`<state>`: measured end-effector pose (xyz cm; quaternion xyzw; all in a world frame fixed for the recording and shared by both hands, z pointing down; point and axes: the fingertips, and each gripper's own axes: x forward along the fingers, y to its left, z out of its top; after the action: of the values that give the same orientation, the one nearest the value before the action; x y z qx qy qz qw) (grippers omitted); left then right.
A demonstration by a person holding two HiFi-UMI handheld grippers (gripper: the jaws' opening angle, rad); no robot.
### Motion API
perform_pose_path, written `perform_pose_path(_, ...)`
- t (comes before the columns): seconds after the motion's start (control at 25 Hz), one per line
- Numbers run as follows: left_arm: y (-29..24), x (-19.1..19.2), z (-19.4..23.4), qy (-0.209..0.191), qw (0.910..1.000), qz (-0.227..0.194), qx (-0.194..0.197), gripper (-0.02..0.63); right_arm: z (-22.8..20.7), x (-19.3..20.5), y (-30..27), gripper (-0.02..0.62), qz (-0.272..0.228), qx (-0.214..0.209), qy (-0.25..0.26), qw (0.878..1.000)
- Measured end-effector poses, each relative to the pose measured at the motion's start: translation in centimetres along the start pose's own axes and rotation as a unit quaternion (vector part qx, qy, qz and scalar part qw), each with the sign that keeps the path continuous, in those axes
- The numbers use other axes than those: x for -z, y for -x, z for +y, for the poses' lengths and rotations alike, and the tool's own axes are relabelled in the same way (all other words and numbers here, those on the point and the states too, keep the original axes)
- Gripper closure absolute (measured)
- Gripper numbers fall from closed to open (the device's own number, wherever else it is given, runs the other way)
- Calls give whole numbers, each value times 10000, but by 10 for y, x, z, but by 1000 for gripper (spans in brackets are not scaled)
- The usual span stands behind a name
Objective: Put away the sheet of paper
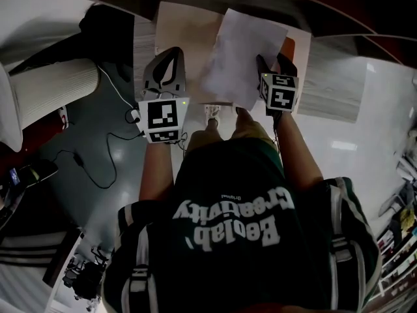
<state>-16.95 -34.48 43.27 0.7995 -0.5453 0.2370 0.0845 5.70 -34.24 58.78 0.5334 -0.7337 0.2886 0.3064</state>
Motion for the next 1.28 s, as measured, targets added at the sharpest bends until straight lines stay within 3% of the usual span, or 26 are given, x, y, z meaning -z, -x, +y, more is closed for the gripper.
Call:
perform_pose_path(0.16,-7,-3,-11,-9,9999,-20,118,588,-33,-16,17,364,-322,438,203,9983)
perform_pose_path(0.28,-15,-2,-19,-34,9998,5,209,588,-21,-37,16,374,-651,268,720,9949)
perform_pose_path(0.36,-20,-1,-23,-54,9996,31,259,588,-4,-38,2,534,-631,-46,962,9933)
perform_pose_path(0.4,-22,0,-26,-66,9996,44,283,588,1,-35,-8,542,-551,-154,1000,9933)
perform_pose_path(0.76,-24,19,-28,-57,9991,288,301,588,-5,23,-98,548,436,-214,910,9947)
perform_pose_path(1.0,-26,29,-29,6,9989,379,288,588,9,18,-114,549,368,-368,1094,9926)
perform_pose_path(1.28,-24,34,-25,61,9989,406,234,588,56,14,-119,549,309,-811,1488,9850)
